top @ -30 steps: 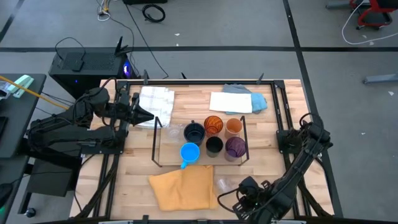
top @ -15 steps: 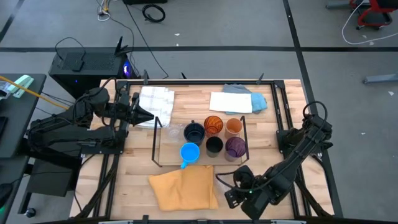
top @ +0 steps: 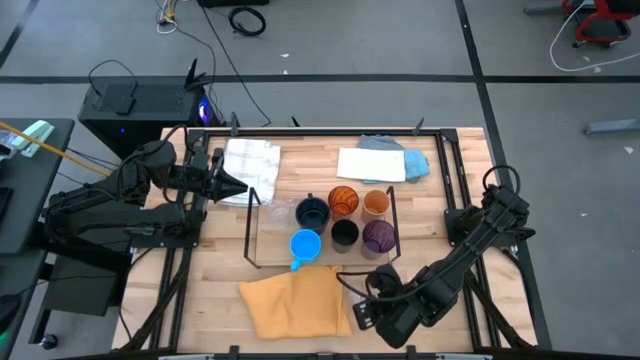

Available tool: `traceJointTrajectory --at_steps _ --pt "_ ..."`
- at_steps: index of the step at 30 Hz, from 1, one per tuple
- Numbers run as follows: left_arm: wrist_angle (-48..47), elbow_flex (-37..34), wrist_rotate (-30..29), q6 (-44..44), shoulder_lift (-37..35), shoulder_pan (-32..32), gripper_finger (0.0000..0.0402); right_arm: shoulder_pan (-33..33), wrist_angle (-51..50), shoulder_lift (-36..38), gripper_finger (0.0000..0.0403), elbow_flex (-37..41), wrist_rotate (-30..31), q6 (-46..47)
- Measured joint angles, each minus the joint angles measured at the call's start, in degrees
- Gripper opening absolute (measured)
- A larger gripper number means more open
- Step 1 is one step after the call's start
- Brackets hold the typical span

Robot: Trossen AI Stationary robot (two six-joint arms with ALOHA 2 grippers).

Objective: Stack small to large cups/mugs on shelf
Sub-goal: Put the transparent cup on the shelf aligned with the other transparent cup

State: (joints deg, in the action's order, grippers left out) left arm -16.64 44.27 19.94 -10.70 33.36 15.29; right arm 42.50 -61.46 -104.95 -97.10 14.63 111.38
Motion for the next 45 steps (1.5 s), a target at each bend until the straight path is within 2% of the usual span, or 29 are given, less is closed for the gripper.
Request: traceJointTrajectory --at_steps 5,10,14,17,21,25,30,36,45 --pt "-0.2 0.0 0.0 0.0 0.0 0.0 0.0046 0.4 0.9 0.0 0.0142 0.0 0.0 -3.7" --pt "-0.4 0.0 0.0 0.0 0.0 0.0 0.0041 0.3 -2.2 0.0 0.0140 0.0 -1.0 -3.0" --pt "-0.5 0.0 0.0 0.0 0.0 0.0 0.0035 0.0 -5.3 -0.2 0.0152 1.5 -4.1 -0.2" --pt "-0.6 0.0 0.0 0.0 0.0 0.0 0.0035 0.0 -0.9 -0.4 0.0171 5.6 -6.4 3.4" --pt "-0.9 0.0 0.0 -0.3 0.0 0.0 0.0041 -0.4 15.5 -0.3 0.0204 13.0 -7.2 5.6" --pt "-0.9 0.0 0.0 -0.3 0.0 0.0 0.0045 -1.8 24.3 -0.4 0.0240 17.3 -8.2 5.0" --pt "-0.9 0.0 0.0 -0.3 0.0 0.0 0.0042 -4.0 23.5 -0.4 0.0273 17.6 -13.6 -0.9" --pt "-0.9 0.0 0.0 -0.3 0.0 0.0 0.0037 -6.1 21.0 -0.3 0.0290 17.6 -19.2 -8.8" --pt "-0.9 0.0 0.0 -0.3 0.0 0.0 0.0045 -8.2 15.1 -0.3 0.0289 17.6 -19.9 -11.9"
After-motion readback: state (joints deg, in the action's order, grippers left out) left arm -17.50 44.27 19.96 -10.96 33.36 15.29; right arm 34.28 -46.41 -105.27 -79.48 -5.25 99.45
